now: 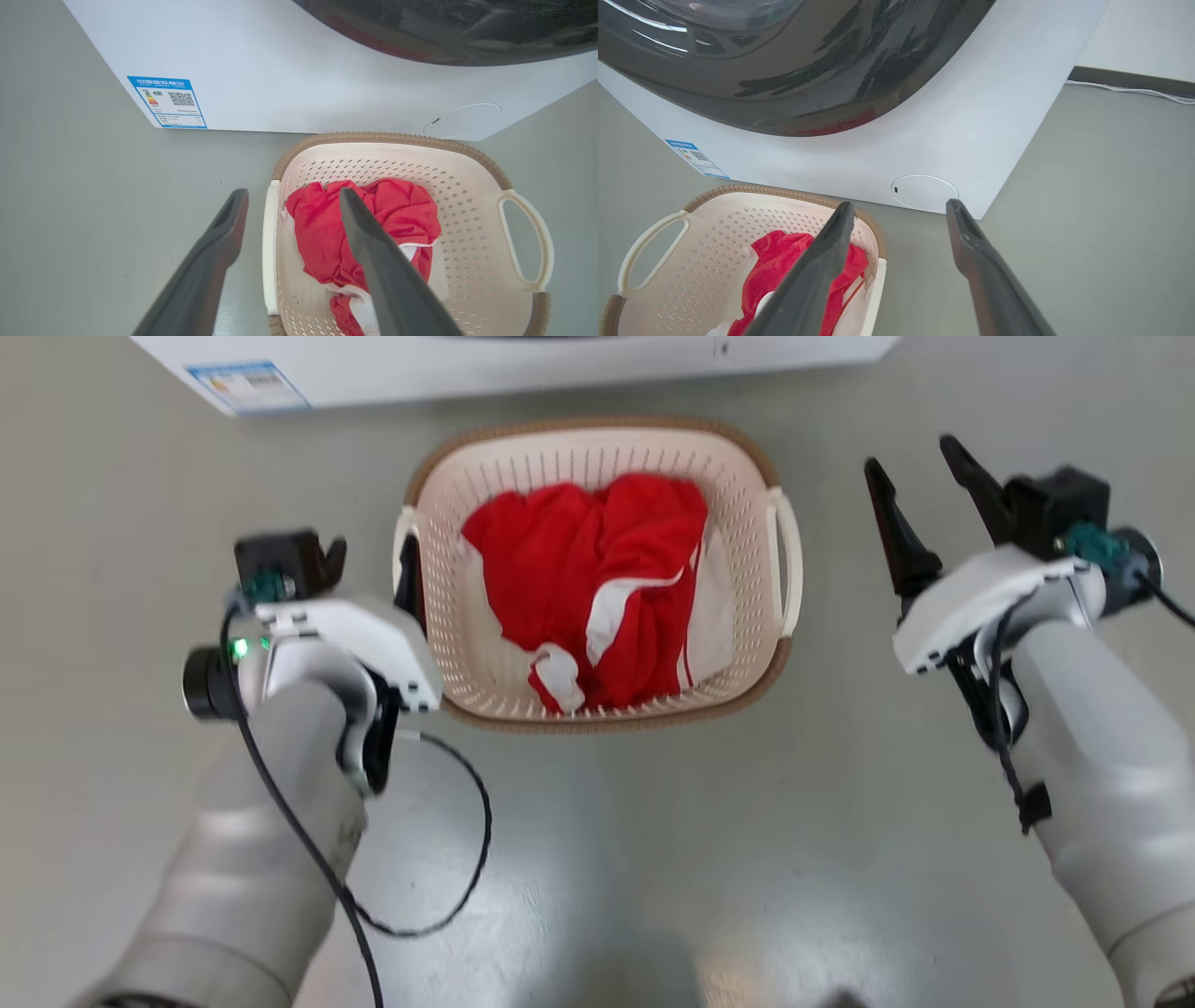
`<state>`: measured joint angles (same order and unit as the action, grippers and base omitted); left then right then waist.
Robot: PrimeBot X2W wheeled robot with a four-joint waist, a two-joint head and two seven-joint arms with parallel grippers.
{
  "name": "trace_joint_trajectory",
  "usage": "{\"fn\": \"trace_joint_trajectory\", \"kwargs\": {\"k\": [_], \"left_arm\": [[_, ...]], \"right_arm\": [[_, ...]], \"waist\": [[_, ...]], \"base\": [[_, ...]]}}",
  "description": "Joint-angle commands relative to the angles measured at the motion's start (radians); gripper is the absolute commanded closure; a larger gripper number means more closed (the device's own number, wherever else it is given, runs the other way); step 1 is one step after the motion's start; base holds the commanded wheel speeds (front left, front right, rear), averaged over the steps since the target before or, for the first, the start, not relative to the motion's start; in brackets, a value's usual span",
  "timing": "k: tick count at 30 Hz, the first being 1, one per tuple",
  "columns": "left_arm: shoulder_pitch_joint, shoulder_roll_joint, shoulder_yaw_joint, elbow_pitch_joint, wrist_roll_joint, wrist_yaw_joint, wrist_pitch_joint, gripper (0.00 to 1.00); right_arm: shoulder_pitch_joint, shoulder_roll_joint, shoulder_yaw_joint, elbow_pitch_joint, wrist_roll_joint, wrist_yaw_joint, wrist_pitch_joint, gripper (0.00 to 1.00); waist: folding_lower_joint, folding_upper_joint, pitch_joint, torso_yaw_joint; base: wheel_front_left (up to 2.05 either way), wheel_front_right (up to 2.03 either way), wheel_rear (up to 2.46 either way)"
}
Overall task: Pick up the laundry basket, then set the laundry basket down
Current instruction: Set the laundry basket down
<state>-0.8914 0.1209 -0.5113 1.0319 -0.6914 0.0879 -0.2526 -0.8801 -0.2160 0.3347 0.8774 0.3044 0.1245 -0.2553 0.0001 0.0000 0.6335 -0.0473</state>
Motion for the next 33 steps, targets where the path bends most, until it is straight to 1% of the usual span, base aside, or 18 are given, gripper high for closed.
{"fn": "trace_joint_trajectory", "kwargs": {"k": [1,5,8,9,11,13,17,23,33], "left_arm": [[0.041,0.023,0.046,-0.033,0.031,0.005,-0.009,0.00],[0.130,0.001,0.147,-0.100,0.119,-0.003,-0.009,0.00],[0.195,-0.020,0.229,-0.154,0.193,-0.004,-0.009,0.00],[0.205,-0.024,0.245,-0.175,0.210,-0.011,-0.009,0.00],[0.234,-0.025,0.266,-0.195,0.218,-0.021,-0.009,0.00],[0.271,-0.027,0.291,-0.223,0.224,-0.021,-0.009,0.00],[0.329,-0.027,0.313,-0.255,0.251,-0.021,-0.009,0.00],[0.398,-0.018,0.347,-0.322,0.277,-0.041,-0.009,0.00],[0.509,-0.001,0.403,-0.434,0.304,-0.072,-0.009,0.00]], "right_arm": [[0.058,0.010,-0.017,-0.037,-0.025,0.006,-0.006,0.00],[0.127,0.016,-0.099,-0.098,-0.085,0.006,-0.006,0.00],[0.176,0.021,-0.142,-0.140,-0.119,0.006,-0.006,0.00],[0.196,0.020,-0.156,-0.152,-0.130,0.006,-0.006,0.00],[0.242,0.022,-0.179,-0.167,-0.144,0.006,-0.006,0.00],[0.277,0.023,-0.197,-0.188,-0.155,0.006,-0.006,0.00],[0.338,0.027,-0.227,-0.225,-0.172,0.006,-0.006,0.00],[0.411,0.029,-0.258,-0.271,-0.183,0.006,-0.006,0.00],[0.487,0.043,-0.276,-0.312,-0.195,0.006,-0.006,0.00]], "waist": [[-0.0001,0.0000,-0.053,0.006],[-0.0001,0.0000,-0.124,0.017],[-0.0001,0.0000,-0.175,0.028],[-0.0001,0.0000,-0.206,0.037],[-0.0001,0.0000,-0.255,0.051],[-0.0001,0.0000,-0.288,0.060],[-0.0001,0.0000,-0.340,0.077],[-0.0001,0.0000,-0.392,0.093],[-0.0001,0.0000,-0.455,0.081]], "base": [[0.00,0.00,0.00],[0.00,0.00,0.00],[0.00,0.00,0.00],[0.00,0.00,0.00],[0.00,0.00,0.00],[0.00,0.00,0.00],[0.00,0.00,0.00],[0.00,0.00,0.00],[0.00,0.00,0.00]]}}
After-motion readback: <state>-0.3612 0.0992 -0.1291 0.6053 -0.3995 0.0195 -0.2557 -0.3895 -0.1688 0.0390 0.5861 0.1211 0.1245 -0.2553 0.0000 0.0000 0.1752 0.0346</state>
